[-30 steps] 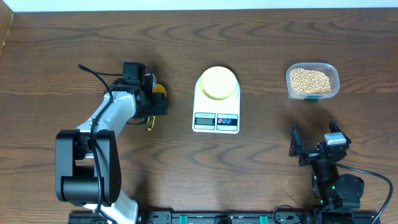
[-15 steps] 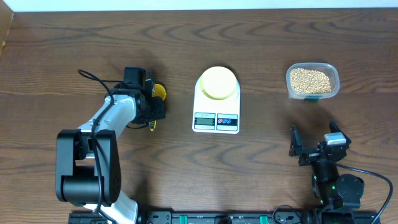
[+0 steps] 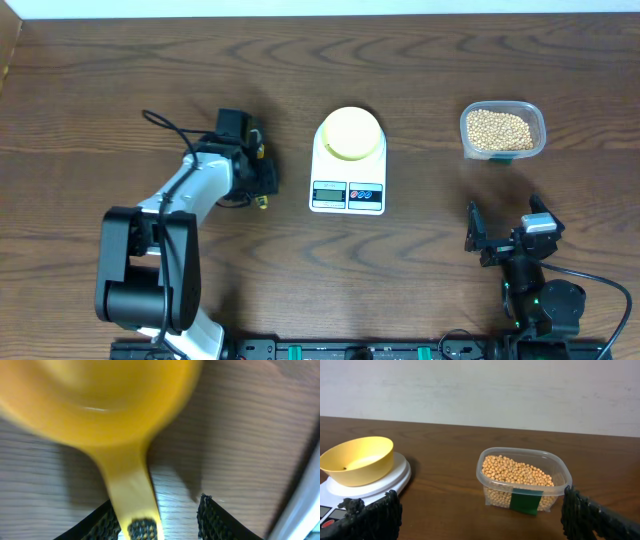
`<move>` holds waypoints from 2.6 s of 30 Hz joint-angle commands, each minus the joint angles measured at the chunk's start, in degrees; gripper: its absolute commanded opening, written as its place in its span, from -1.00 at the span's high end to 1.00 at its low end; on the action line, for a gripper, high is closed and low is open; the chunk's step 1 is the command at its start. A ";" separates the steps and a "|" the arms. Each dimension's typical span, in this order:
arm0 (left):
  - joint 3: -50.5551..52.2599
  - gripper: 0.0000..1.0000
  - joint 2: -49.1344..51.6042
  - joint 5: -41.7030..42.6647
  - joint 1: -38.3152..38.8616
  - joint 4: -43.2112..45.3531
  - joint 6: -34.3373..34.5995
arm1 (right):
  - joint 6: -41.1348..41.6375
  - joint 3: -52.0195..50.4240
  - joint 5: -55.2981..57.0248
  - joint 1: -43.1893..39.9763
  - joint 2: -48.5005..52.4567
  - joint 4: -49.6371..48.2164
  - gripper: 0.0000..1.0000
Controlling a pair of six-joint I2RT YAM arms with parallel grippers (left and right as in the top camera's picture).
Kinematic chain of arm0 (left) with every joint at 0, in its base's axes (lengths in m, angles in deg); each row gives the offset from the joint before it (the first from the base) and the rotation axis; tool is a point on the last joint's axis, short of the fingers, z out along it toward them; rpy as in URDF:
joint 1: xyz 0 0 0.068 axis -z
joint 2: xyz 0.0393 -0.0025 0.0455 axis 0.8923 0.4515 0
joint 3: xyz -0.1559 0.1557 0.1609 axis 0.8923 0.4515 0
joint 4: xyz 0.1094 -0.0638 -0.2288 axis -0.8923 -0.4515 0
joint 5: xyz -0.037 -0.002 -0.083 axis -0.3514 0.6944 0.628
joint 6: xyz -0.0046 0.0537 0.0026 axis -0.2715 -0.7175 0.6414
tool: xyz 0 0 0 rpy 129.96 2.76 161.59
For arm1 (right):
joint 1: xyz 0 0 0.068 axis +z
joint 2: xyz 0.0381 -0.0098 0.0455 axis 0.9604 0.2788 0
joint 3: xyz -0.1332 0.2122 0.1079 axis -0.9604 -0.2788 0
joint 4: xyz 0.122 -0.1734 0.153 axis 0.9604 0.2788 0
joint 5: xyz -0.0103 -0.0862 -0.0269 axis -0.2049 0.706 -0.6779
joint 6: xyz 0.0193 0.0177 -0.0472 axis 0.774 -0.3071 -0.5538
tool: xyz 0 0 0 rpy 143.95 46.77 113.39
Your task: Scoop item into bowl and weigh 50g on scale
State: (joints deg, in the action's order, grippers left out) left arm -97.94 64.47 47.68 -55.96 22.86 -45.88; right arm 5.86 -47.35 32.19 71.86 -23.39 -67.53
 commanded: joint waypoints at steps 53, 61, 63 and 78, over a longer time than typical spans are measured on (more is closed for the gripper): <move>1.05 0.38 0.81 -12.39 2.80 -0.57 1.81 | -0.66 -0.04 0.44 0.13 -0.20 0.24 -0.99; 1.14 0.49 0.81 -12.35 2.86 -4.57 4.20 | -0.66 -0.04 0.44 0.13 -0.20 0.24 -0.99; 1.14 0.49 0.81 -12.35 2.86 -5.66 4.22 | -0.66 -0.04 0.44 0.13 -0.20 0.24 -0.98; 1.16 0.51 0.81 -12.15 2.91 -17.77 5.73 | -0.66 -0.04 0.44 0.13 -0.20 0.24 -0.98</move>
State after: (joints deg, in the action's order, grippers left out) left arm -97.89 64.15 35.83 -52.96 6.76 -40.51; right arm 5.86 -47.33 32.22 71.86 -23.39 -67.53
